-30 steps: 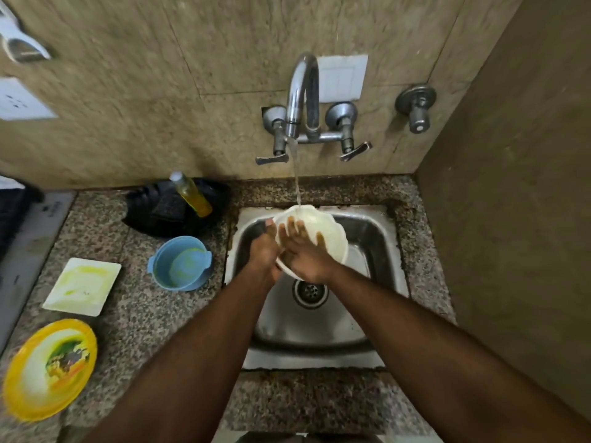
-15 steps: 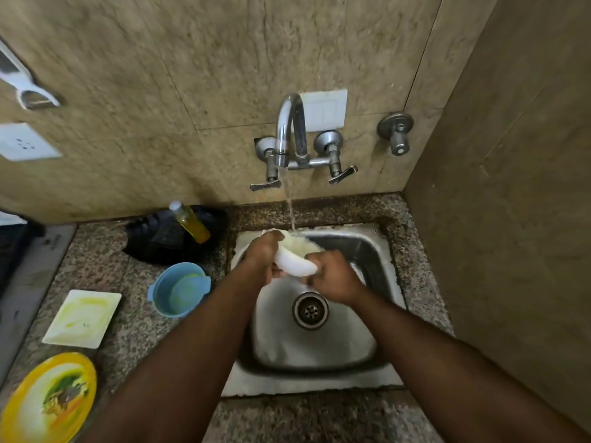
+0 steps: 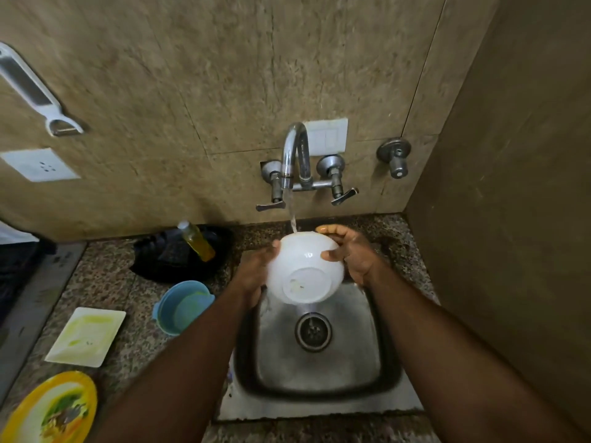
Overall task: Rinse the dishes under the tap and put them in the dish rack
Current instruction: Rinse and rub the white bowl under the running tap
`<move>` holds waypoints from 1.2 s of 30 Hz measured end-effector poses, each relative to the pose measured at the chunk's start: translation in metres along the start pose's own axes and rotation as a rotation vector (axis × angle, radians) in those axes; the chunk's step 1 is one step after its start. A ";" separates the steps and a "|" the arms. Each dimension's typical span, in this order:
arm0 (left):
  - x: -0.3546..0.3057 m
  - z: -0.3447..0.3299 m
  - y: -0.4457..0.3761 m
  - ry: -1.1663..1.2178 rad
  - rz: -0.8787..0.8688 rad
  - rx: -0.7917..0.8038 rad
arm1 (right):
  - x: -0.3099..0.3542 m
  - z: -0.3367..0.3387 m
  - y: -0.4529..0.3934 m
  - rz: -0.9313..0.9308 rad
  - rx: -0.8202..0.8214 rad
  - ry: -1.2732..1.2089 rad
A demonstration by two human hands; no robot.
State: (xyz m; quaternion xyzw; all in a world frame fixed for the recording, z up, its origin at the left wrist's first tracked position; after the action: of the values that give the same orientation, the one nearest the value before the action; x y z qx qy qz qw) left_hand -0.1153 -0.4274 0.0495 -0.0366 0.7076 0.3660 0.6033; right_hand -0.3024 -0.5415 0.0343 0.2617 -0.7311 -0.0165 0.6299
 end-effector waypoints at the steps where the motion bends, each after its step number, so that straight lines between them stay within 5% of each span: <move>1: 0.001 0.000 0.003 0.014 -0.012 0.013 | -0.001 -0.001 -0.003 0.021 -0.031 0.014; 8: 0.009 0.000 0.021 0.192 0.028 -0.108 | -0.017 -0.056 0.013 0.267 -0.271 0.517; 12: 0.008 0.002 0.020 0.106 -0.031 -0.180 | -0.031 -0.081 0.044 0.436 -0.398 1.039; 17: 0.008 0.001 0.021 -0.115 -0.260 -0.273 | -0.013 -0.107 0.055 0.812 -0.293 0.969; 25: 0.020 0.002 0.027 -0.237 -0.363 -0.389 | -0.020 -0.099 0.015 -0.062 -0.349 0.850; 27: 0.017 0.003 0.025 -0.290 -0.380 -0.374 | -0.022 -0.100 0.016 0.021 -0.362 0.829; 31: -0.002 0.008 0.022 -0.184 -0.348 -0.332 | -0.024 -0.107 0.043 0.635 -0.326 0.760; 33: -0.003 0.008 0.023 -0.161 -0.337 -0.333 | -0.028 -0.101 0.036 0.556 -0.307 0.641; 36: 0.008 0.007 0.029 -0.168 -0.335 -0.331 | -0.025 -0.097 0.012 0.129 -0.230 0.624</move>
State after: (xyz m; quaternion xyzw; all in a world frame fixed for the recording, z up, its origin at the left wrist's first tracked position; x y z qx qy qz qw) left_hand -0.1263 -0.3990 0.0561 -0.2210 0.5696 0.3735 0.6980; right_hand -0.2152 -0.4913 0.0354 0.1345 -0.5113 0.0217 0.8485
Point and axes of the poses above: each hand's wrist, its own y-axis away from the middle knuckle, its own z-axis out of the back of the hand, x = y × z, the point moved 6 cm from there along -y, towards the middle knuckle, and after that the axes turned 10 degrees about -x, right-handed, at the moved point
